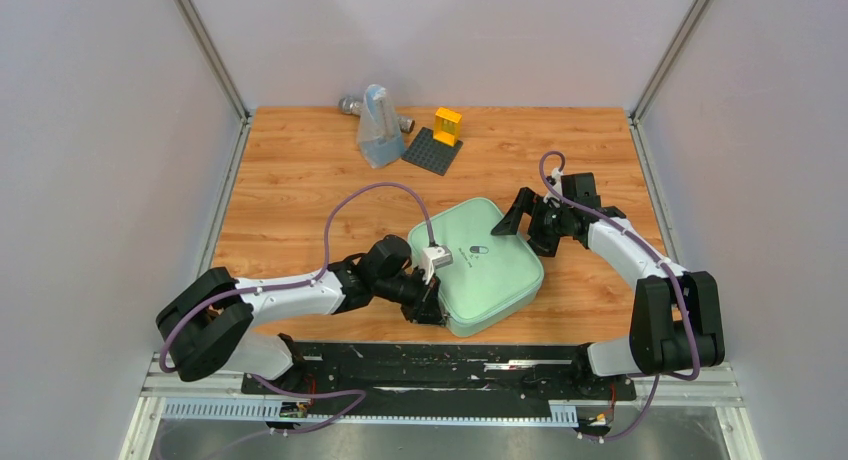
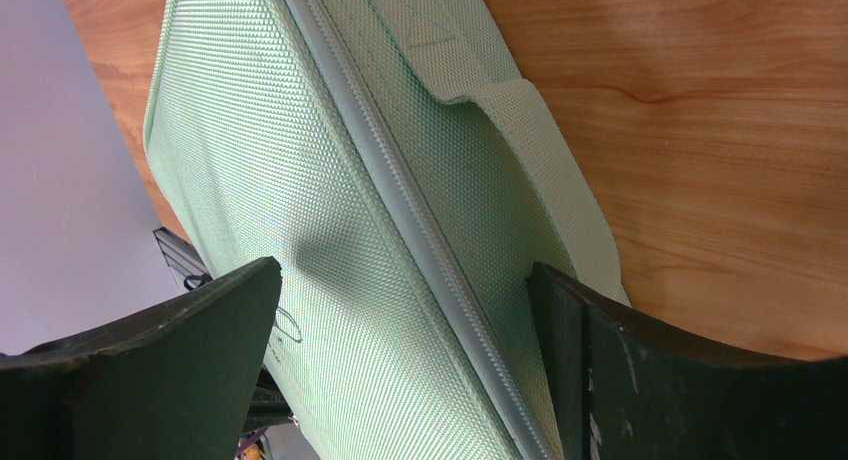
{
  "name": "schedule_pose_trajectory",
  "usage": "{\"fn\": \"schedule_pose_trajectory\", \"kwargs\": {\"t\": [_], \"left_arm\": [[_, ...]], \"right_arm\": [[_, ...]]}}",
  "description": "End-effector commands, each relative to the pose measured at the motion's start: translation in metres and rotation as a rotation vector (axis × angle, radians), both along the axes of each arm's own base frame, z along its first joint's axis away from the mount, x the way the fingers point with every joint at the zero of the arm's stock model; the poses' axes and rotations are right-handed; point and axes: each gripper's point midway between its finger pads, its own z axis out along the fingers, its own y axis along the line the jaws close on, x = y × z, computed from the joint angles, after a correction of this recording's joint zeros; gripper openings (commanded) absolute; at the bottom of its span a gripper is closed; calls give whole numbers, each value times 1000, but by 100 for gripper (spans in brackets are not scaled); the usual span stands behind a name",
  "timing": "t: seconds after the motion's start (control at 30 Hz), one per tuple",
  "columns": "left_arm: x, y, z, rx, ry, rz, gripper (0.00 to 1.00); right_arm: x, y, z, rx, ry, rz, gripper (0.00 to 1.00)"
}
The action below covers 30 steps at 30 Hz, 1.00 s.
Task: Organize the medicine kit
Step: Zip the medicine box at the center of the board.
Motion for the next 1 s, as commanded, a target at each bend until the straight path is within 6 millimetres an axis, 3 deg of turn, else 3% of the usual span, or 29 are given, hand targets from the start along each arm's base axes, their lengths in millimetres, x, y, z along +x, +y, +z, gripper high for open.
{"fn": "schedule_pose_trajectory", "kwargs": {"t": [0.0,0.23,0.77,0.97], "left_arm": [[14,-11,21,-61,-72,28,18],[17,-13,20,-65,-85,67,21],[17,-8,16,-48,-111,106,5],[18,-7,15,-46,-113,114,18]], "right_arm": [[-13,8,1,40,40,22,97],[-13,8,1,40,39,24,97],[-13,8,1,42,45,23,97],[-12,8,2,43,40,23,97]]}}
